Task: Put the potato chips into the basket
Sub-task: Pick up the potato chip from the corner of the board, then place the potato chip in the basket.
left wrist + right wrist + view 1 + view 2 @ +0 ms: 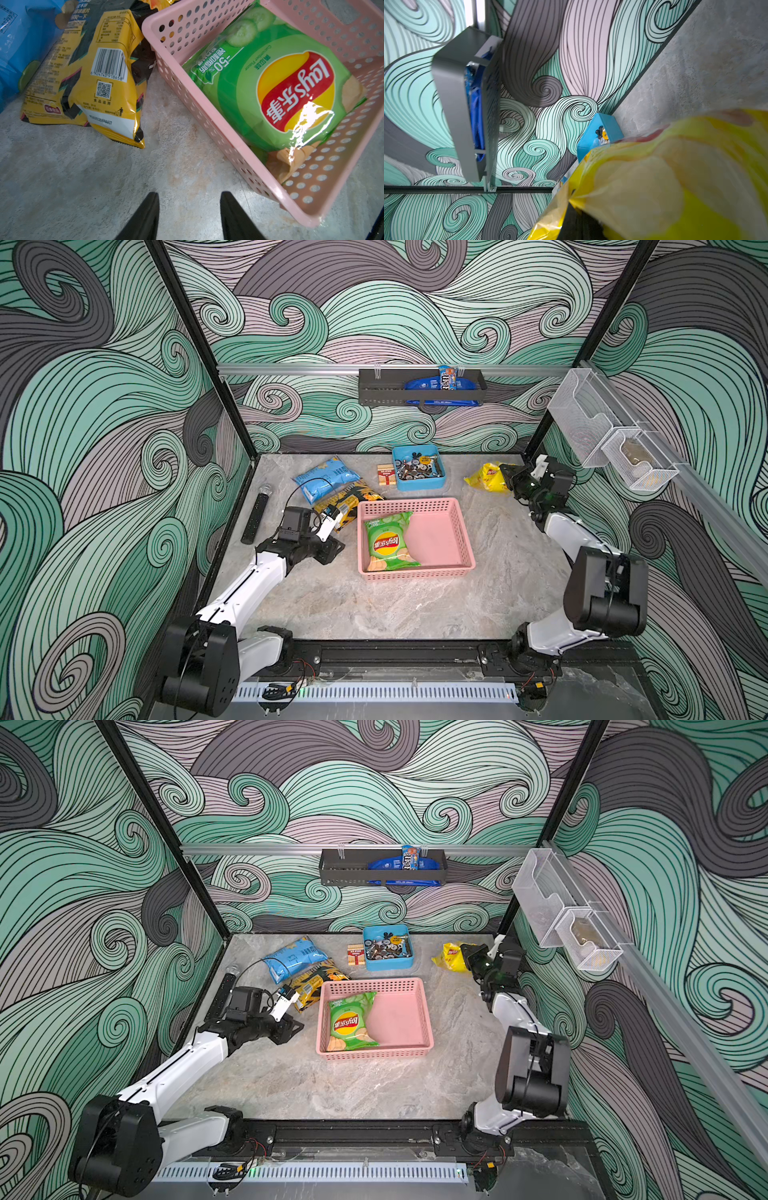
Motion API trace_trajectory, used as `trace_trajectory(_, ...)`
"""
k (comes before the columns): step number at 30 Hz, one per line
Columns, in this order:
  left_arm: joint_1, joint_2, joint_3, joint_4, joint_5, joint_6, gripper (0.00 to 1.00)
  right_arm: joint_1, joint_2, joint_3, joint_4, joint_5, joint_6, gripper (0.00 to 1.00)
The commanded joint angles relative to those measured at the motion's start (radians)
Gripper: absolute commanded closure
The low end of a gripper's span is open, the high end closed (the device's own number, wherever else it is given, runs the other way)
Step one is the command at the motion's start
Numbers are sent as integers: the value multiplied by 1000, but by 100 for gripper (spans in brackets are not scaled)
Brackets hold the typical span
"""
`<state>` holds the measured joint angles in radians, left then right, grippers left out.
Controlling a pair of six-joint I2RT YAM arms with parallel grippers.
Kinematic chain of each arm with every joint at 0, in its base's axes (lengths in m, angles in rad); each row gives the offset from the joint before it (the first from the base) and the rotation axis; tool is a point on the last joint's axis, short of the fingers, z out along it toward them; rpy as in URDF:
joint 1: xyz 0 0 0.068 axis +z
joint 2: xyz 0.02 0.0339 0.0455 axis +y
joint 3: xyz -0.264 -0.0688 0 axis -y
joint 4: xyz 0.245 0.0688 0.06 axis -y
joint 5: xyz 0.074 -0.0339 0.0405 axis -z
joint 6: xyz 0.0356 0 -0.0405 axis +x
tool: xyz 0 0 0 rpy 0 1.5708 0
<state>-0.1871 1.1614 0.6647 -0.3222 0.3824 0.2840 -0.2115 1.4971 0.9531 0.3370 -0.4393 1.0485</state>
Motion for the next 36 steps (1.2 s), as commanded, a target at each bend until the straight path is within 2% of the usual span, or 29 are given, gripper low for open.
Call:
trace_trajectory(1, 6, 1, 3, 3, 6, 10, 50, 63, -133, -23, -32, -9, -51, 100)
trace_trajectory(5, 6, -8, 1, 4, 3, 10, 50, 180, -303, -38, -130, 64, -128, 100)
trace_trajectory(10, 6, -8, -1, 5, 4, 10, 50, 329, -439, -57, -199, 80, -143, 100)
trace_trajectory(19, 6, -6, -2, 6, 3, 10, 50, 582, -653, -231, -225, 237, -49, 100)
trace_trajectory(25, 6, -5, -1, 5, 3, 11, 50, 631, -660, -360, -116, 242, 29, 100)
trace_trajectory(29, 6, -4, -2, 5, 0, 10, 50, 641, -606, -366, -80, 248, 33, 100)
trace_trajectory(36, 6, -3, -1, 7, -7, 9, 50, 642, -564, -364, -74, 357, 11, 100)
